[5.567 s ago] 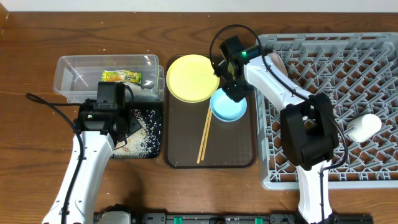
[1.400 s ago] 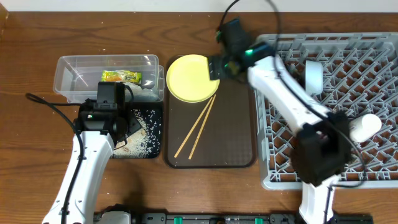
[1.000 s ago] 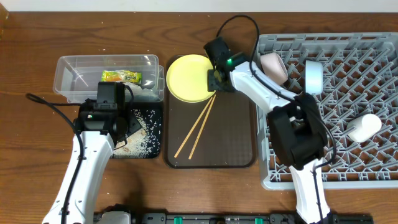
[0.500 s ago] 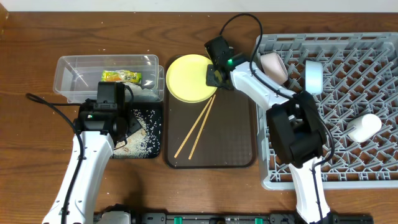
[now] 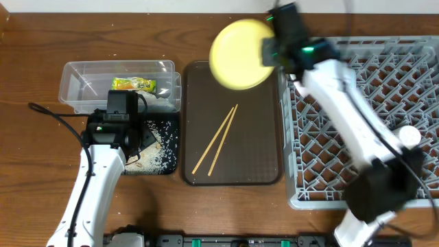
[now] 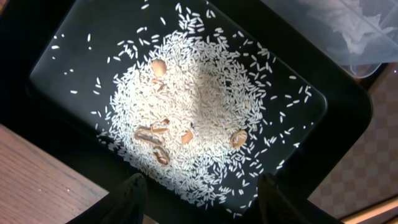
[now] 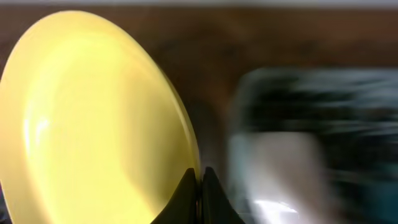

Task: Sort waste into correct bins and load items into the dishwasher rack
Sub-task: 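Lift the yellow plate and stand it upright in the rack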

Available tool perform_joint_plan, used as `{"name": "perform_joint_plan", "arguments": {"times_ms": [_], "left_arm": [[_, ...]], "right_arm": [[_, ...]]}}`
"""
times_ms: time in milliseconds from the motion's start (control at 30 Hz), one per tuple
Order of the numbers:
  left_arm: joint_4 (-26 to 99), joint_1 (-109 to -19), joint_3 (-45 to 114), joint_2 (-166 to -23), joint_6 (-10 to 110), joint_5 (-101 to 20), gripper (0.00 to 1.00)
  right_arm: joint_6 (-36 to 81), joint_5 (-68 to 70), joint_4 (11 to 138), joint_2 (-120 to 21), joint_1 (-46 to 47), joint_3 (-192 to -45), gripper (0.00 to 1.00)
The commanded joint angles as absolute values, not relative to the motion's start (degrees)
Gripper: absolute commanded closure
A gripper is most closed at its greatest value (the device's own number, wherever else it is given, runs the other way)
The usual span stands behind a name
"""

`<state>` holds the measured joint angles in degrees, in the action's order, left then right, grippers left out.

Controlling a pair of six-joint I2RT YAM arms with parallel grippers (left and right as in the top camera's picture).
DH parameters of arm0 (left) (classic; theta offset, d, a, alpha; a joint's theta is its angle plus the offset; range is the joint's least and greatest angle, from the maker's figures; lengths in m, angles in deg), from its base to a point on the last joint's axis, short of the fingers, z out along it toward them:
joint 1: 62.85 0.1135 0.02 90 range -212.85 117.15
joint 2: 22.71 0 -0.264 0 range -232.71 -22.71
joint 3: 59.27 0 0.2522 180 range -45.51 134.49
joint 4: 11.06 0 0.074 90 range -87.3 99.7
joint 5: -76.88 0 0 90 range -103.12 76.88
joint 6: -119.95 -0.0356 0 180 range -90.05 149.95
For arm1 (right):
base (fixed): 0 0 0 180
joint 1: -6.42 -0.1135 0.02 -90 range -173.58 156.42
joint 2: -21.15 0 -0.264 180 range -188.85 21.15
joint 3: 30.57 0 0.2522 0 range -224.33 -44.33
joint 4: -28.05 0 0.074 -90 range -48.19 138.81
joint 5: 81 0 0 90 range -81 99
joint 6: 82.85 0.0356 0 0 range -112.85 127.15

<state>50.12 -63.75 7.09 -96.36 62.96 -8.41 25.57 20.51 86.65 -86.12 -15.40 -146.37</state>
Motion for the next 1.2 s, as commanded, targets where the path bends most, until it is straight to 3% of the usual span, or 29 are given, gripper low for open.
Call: {"name": "perform_joint_plan", "arguments": {"times_ms": [0,300,433,633,967,1167], "left_arm": [[50.21,-63.51,7.22,-96.07,63.25,-7.53,0.40],[50.21,-63.51,7.22,-96.07,63.25,-7.53,0.40],[50.21,-63.51,7.22,-96.07,63.25,-7.53,0.40],[50.19,-63.51,7.22,-96.07,63.25,-7.51,0.40],[50.19,-63.51,7.22,-96.07,63.27,-7.51,0.40],[50.19,-63.51,7.22,-96.07,63.25,-7.51,0.40]], "right_arm": [[18.60,30.78,90.20,-79.60,-12.71,-147.66,0.99],[11.82,48.77,104.01,-71.34,-6.22,-147.66,0.99],[6.16,51.66,112.53,-71.69,-5.96,-147.51,0.99],[8.65,52.55,120.62,-72.26,-6.03,-145.39,0.99],[9.90,55.42,123.59,-72.28,-6.07,-137.61,0.99],[10.36,54.39,117.04,-72.28,-8.30,-132.36,0.99]]}}
